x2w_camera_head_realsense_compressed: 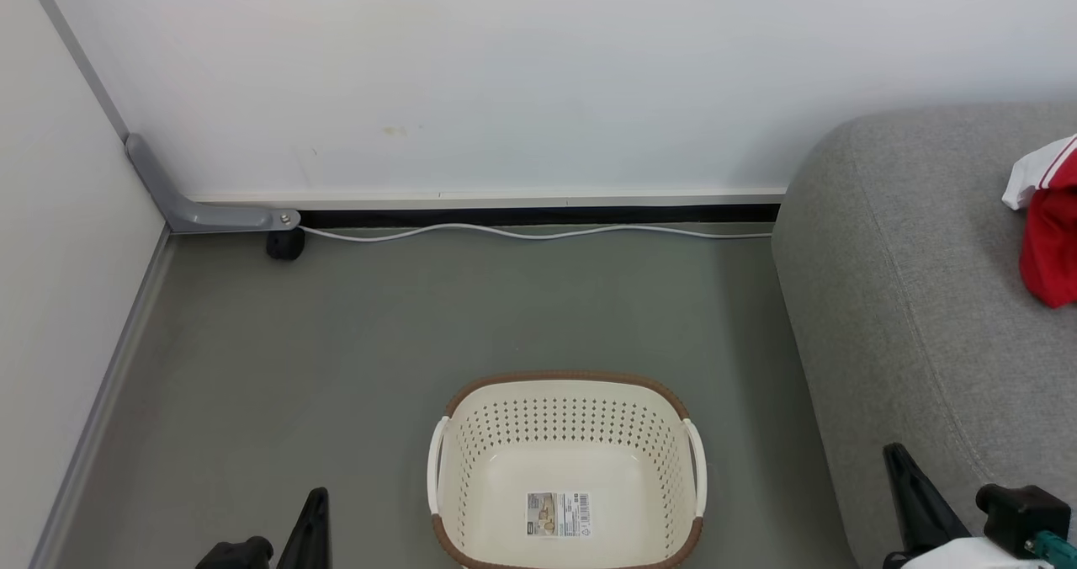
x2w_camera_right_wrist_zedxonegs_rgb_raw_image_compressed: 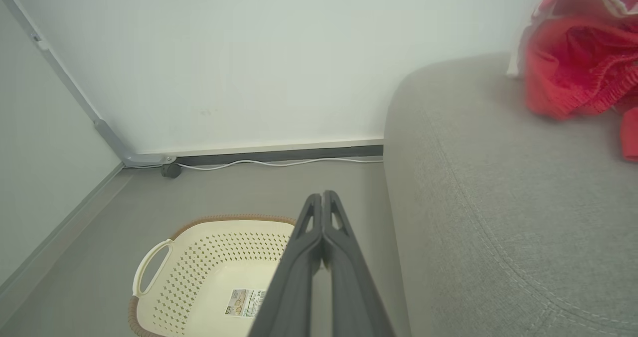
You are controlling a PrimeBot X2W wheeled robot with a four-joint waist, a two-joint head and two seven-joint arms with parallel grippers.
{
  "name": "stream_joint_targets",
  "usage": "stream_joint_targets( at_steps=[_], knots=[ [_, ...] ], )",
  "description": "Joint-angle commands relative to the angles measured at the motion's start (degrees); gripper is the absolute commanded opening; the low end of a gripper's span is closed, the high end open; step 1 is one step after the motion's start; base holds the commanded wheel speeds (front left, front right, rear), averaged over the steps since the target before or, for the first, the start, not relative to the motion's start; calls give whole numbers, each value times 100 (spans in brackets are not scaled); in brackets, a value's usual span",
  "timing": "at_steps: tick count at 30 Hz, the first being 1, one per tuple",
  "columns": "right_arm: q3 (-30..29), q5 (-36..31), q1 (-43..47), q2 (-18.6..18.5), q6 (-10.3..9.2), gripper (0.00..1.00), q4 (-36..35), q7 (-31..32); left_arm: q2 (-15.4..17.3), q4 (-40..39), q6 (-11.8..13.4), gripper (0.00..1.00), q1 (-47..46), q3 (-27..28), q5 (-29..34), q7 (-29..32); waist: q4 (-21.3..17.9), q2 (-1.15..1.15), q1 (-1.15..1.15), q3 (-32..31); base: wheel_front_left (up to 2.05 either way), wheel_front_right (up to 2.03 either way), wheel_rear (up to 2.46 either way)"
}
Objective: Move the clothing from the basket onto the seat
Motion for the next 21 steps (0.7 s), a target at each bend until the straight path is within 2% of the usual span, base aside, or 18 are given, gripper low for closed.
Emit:
stream_joint_targets(
  at_steps=[1, 7, 21],
  knots=[
    [-70, 157, -164, -86, 1, 0, -143, 48, 31, -141, -44, 0, -149, 62, -167, 56, 0, 0, 11, -5, 0, 0, 0],
    [-133, 514, -181, -45, 2, 0, -185, 148, 34, -177, -91, 0, -187, 111, -546, 149, -3, 0, 1, 2, 0, 0, 0],
    [-280, 1345, -234, 49, 4, 0, -279, 383, 41, -250, -201, 0, -295, 240, -1423, 379, -9, 0, 0, 6, 0, 0, 0]
  ],
)
